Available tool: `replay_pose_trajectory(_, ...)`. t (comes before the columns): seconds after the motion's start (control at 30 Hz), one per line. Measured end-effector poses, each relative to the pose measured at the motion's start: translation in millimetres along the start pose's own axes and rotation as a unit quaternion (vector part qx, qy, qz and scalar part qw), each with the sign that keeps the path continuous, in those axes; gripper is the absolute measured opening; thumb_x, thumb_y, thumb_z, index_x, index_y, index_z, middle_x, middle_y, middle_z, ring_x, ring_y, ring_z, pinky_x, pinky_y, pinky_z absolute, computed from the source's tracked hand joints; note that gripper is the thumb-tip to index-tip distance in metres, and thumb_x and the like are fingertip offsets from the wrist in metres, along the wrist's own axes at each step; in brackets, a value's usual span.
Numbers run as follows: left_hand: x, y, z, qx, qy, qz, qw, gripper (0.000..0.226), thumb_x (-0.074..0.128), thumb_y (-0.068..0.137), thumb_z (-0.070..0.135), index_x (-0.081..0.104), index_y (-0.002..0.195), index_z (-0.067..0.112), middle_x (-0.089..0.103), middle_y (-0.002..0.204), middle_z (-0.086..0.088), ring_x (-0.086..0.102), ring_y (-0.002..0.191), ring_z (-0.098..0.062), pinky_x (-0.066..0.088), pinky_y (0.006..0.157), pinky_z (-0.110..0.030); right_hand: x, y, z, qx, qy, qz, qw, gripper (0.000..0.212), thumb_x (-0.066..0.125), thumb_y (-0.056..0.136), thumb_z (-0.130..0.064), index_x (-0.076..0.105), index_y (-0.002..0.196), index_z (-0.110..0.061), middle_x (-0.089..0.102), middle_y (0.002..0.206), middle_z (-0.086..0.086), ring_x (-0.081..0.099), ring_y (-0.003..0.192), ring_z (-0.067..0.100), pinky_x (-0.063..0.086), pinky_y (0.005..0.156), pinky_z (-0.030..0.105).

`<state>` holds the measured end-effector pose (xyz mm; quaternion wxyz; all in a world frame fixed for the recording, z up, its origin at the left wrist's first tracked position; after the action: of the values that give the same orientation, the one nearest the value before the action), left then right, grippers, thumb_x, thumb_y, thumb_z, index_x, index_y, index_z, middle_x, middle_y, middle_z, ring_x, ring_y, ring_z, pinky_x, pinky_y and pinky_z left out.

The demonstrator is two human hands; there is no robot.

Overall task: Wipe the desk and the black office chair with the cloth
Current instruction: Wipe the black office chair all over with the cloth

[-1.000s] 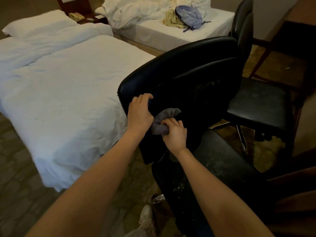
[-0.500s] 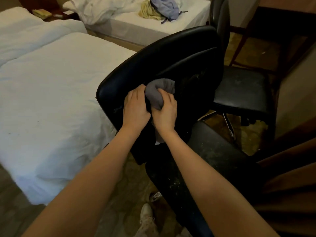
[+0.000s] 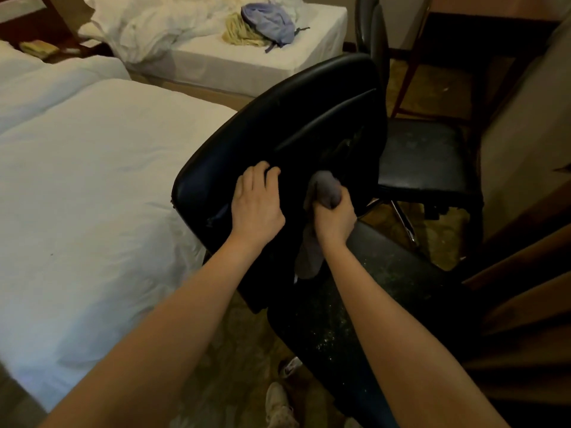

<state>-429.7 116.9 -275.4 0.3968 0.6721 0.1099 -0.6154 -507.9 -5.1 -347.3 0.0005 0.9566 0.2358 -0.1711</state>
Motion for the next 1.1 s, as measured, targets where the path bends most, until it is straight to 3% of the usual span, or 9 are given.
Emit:
replay_pose_trajectory(0.1,1.1,27.5,14.7,0.046,0.000,-0.077,0.996,0.068,0.059,0.080,0.009,0.031,0.142,0.001,0.026,0.151,-0.019,0.027,0.139,-0.032,0.023,0.114,-0.037,10.0,7.8,-46.9,-0.066,0.037,-0.012,0.997,0.043,0.060,0.082,-0.013,0.056,0.124,-0.022,0.061,0.117,0.005,0.056,0.108,0.019,0.043,0.085,0.026)
replay_pose_trajectory(0.17,4.6,41.7,15.4,0.026,-0.023,-0.105,0.994,0.069,0.054,0.087,0.011,0.019,0.146,0.004,0.013,0.156,-0.013,0.014,0.144,-0.024,0.012,0.117,-0.032,20.9,11.1,-53.6,-0.076,0.021,-0.020,0.997,0.044,0.059,0.083,-0.013,0.056,0.126,-0.022,0.060,0.120,0.006,0.056,0.110,0.021,0.044,0.088,0.029)
replay_pose_trajectory(0.27,4.2,44.6,10.3,0.006,-0.046,-0.086,0.995,0.067,0.054,0.086,0.009,0.023,0.145,0.005,0.022,0.153,-0.012,0.022,0.141,-0.023,0.017,0.114,-0.029,30.0,11.6,-32.2,-0.043,0.010,-0.002,0.999,0.045,0.056,0.083,-0.010,0.056,0.126,-0.019,0.060,0.119,0.011,0.056,0.109,0.027,0.045,0.087,0.033)
replay_pose_trajectory(0.43,6.1,42.0,10.2,0.029,-0.051,-0.074,0.996,0.062,0.052,0.083,0.009,0.031,0.141,0.006,0.027,0.152,-0.010,0.030,0.135,-0.023,0.021,0.112,-0.029,14.1,19.6,30.7,0.112,-0.040,-0.034,0.992,0.048,0.054,0.086,-0.008,0.050,0.133,-0.015,0.059,0.123,0.017,0.053,0.115,0.035,0.043,0.086,0.034)
replay_pose_trajectory(0.57,5.3,47.3,9.3,0.010,-0.064,-0.055,0.996,0.054,0.051,0.083,0.008,0.038,0.136,0.009,0.040,0.143,-0.010,0.040,0.124,-0.024,0.027,0.105,-0.031,-1.0,24.2,22.7,0.094,-0.013,0.001,0.995,0.040,0.057,0.081,-0.011,0.057,0.122,-0.013,0.064,0.109,0.014,0.057,0.106,0.033,0.038,0.074,0.028)
replay_pose_trajectory(0.67,5.2,49.0,10.4,0.002,-0.051,-0.047,0.998,0.046,0.049,0.083,0.008,0.044,0.128,0.009,0.049,0.133,-0.009,0.044,0.116,-0.025,0.032,0.098,-0.032,-6.9,31.4,-14.4,0.048,0.028,0.040,0.998,0.036,0.060,0.080,-0.017,0.060,0.117,-0.014,0.065,0.107,0.011,0.058,0.103,0.028,0.043,0.078,0.030)
replay_pose_trajectory(0.83,8.9,49.2,12.3,0.001,-0.010,-0.045,0.999,0.042,0.051,0.081,0.008,0.049,0.123,0.005,0.055,0.125,-0.014,0.049,0.108,-0.029,0.036,0.088,-0.036,19.9,45.6,-56.0,-0.050,0.009,0.000,0.999,0.038,0.058,0.082,-0.017,0.060,0.119,-0.020,0.063,0.110,0.009,0.058,0.102,0.025,0.048,0.084,0.036)
replay_pose_trajectory(1.0,12.1,56.2,8.3,-0.006,-0.033,-0.028,0.999,0.036,0.058,0.070,-0.003,0.061,0.106,-0.002,0.065,0.104,-0.019,0.057,0.088,-0.036,0.043,0.076,-0.041,14.6,57.1,-17.5,0.031,0.027,0.020,0.999,0.041,0.054,0.083,-0.011,0.058,0.123,-0.018,0.061,0.115,0.013,0.057,0.107,0.031,0.044,0.082,0.032)
replay_pose_trajectory(1.1,12.7,54.9,9.3,-0.014,-0.050,-0.012,0.999,0.031,0.062,0.065,-0.004,0.064,0.096,0.000,0.067,0.099,-0.018,0.058,0.082,-0.035,0.045,0.072,-0.041,-3.2,69.3,1.7,0.083,-0.009,-0.009,0.996,0.044,0.053,0.085,-0.009,0.056,0.128,-0.016,0.061,0.119,0.014,0.054,0.114,0.033,0.042,0.086,0.031)
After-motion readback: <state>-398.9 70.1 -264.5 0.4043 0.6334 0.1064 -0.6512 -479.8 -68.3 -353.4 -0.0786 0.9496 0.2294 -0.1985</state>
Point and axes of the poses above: each hand's wrist, its own y-axis towards the middle knuckle, its own x-axis out of the palm, z = x × y, the point moved 6 cm from there along y, towards the middle knuckle
